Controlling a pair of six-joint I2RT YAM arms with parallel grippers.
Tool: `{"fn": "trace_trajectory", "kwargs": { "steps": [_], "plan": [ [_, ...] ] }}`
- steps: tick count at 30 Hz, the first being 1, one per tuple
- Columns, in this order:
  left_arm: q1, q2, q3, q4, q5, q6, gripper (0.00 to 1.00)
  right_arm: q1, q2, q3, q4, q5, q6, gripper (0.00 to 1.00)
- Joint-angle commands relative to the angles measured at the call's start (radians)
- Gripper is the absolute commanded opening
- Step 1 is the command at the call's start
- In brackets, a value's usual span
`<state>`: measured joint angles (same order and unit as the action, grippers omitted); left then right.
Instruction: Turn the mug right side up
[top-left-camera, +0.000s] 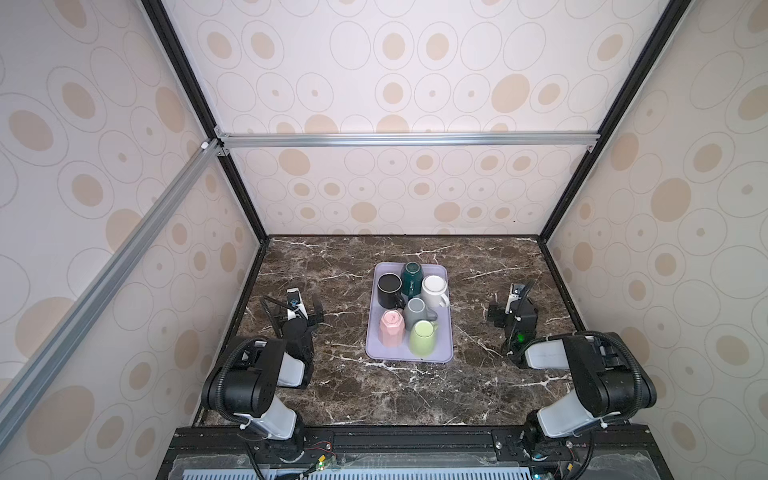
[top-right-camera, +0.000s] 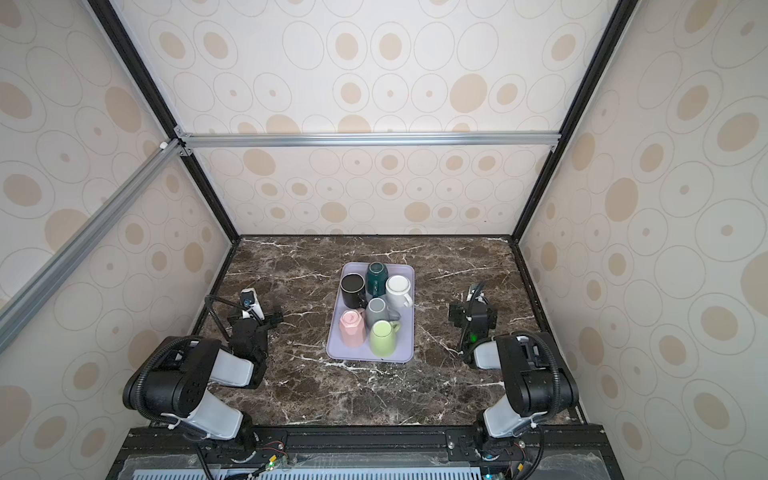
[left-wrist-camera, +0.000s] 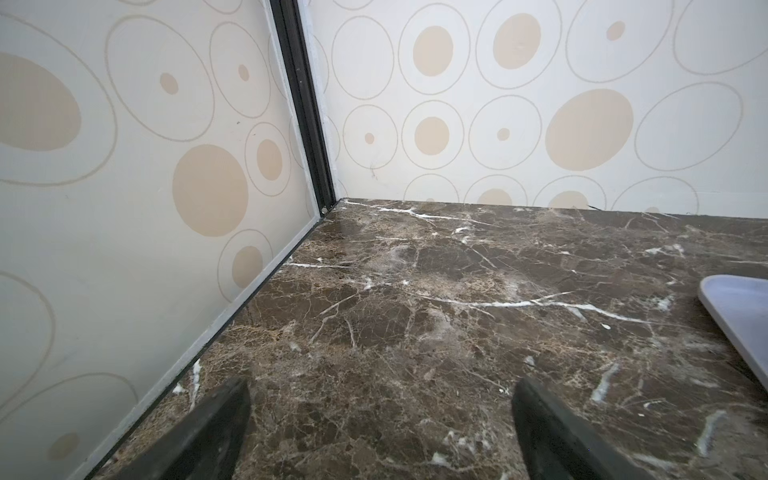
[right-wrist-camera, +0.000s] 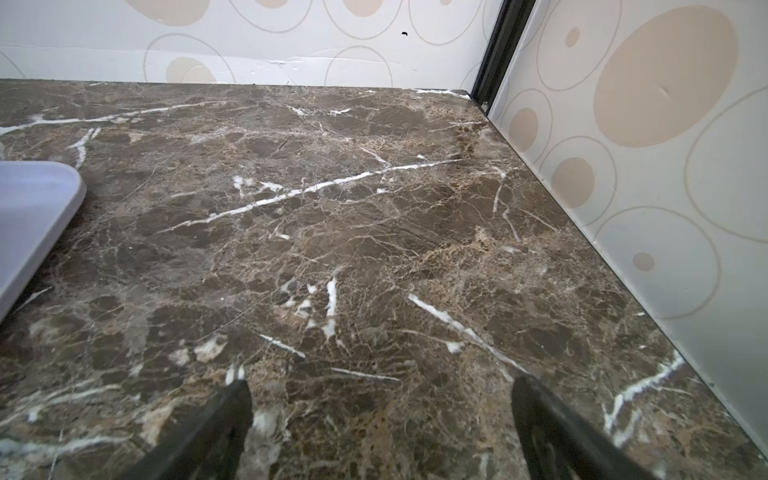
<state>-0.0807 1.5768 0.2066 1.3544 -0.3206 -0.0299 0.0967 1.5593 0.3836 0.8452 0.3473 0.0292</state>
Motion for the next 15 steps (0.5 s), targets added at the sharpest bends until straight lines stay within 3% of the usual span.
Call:
{"fn": "trace_trajectory", "kwargs": {
  "steps": [1,15],
  "plan": [
    [-0.004,0.006,-0.001,0.047,-0.011,0.004,0.98,-0.001,-0.018,0.017,0.004,0.0,0.002,1.0],
    [0.012,0.005,0.006,0.028,0.02,-0.005,0.98,-0.005,-0.014,0.021,-0.005,-0.007,0.008,1.0]
  ]
}}
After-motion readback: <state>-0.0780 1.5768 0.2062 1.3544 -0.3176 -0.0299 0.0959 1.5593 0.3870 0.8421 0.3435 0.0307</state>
